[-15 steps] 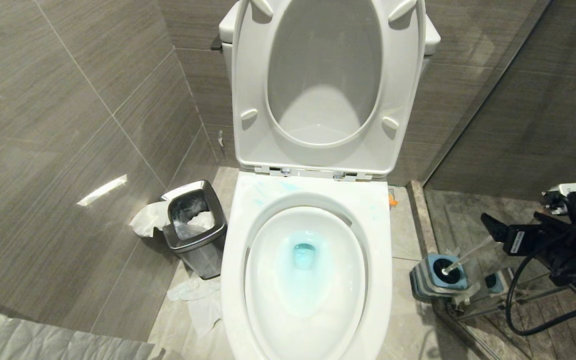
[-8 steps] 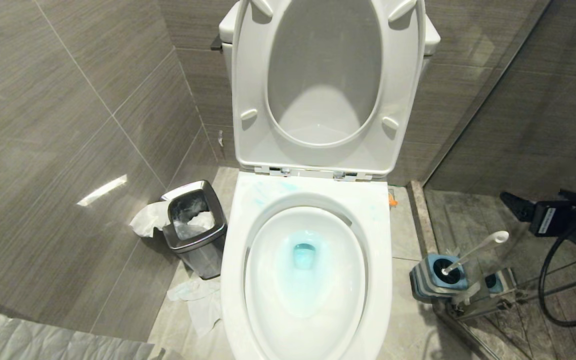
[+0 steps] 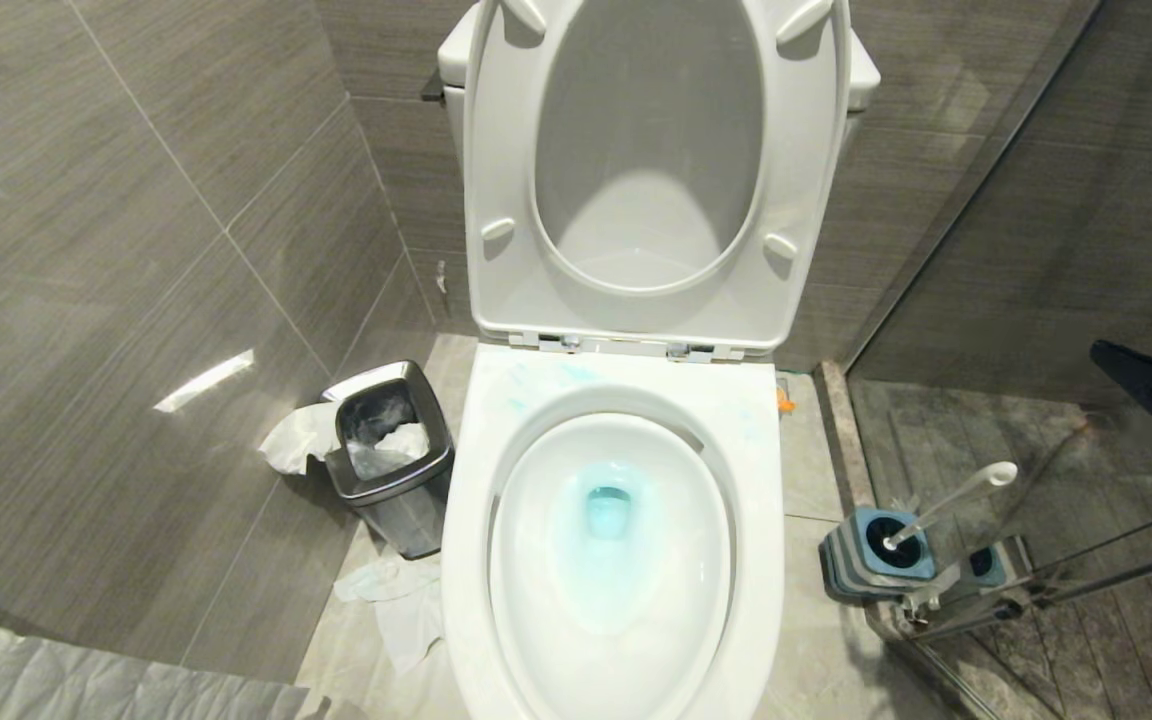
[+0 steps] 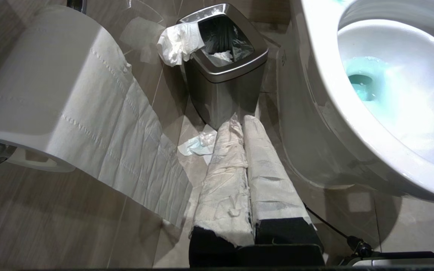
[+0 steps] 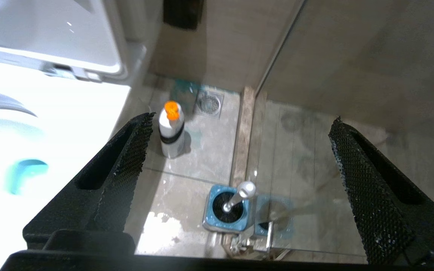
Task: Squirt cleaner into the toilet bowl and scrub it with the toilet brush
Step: Flush the toilet
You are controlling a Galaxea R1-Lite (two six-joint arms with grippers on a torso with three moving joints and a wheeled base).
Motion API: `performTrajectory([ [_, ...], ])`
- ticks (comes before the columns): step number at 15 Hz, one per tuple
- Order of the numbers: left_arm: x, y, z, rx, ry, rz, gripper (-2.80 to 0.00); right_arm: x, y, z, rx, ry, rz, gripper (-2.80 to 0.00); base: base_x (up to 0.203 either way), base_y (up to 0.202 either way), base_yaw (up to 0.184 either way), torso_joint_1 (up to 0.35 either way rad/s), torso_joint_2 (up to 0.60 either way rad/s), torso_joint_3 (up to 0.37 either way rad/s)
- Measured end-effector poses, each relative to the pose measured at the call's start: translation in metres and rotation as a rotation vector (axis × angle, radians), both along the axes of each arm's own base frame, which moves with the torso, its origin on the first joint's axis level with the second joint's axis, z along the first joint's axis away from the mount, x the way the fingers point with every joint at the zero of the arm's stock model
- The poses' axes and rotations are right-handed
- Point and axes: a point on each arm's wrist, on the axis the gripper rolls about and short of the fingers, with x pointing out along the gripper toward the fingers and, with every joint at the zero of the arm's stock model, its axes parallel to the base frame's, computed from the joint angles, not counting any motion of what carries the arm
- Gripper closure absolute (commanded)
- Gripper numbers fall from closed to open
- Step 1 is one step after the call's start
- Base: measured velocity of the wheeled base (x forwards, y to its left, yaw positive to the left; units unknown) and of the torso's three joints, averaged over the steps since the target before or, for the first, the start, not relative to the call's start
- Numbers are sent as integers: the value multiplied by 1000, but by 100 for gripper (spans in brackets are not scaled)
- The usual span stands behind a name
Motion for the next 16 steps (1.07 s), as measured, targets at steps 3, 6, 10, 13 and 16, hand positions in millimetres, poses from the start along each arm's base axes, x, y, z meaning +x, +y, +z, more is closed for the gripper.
performTrajectory([
  [3, 0, 0, 0, 0, 0, 0, 0, -23, 2, 20, -6, -27, 0, -280, 0, 0, 0, 0, 0, 0],
  [6, 0, 0, 0, 0, 0, 0, 0, -50, 5, 43, -12, -56, -1, -280, 0, 0, 0, 0, 0, 0],
  [10, 0, 0, 0, 0, 0, 0, 0, -94, 9, 64, -21, -142, 1, -280, 0, 0, 0, 0, 0, 0],
  [13, 0, 0, 0, -1, 0, 0, 0, -134, 13, 72, -27, -209, 15, -280, 0, 0, 0, 0, 0, 0],
  [16, 0, 0, 0, -1, 0, 0, 0, -167, 16, 64, -27, -220, 21, 0, 0, 0, 0, 0, 0, 0],
])
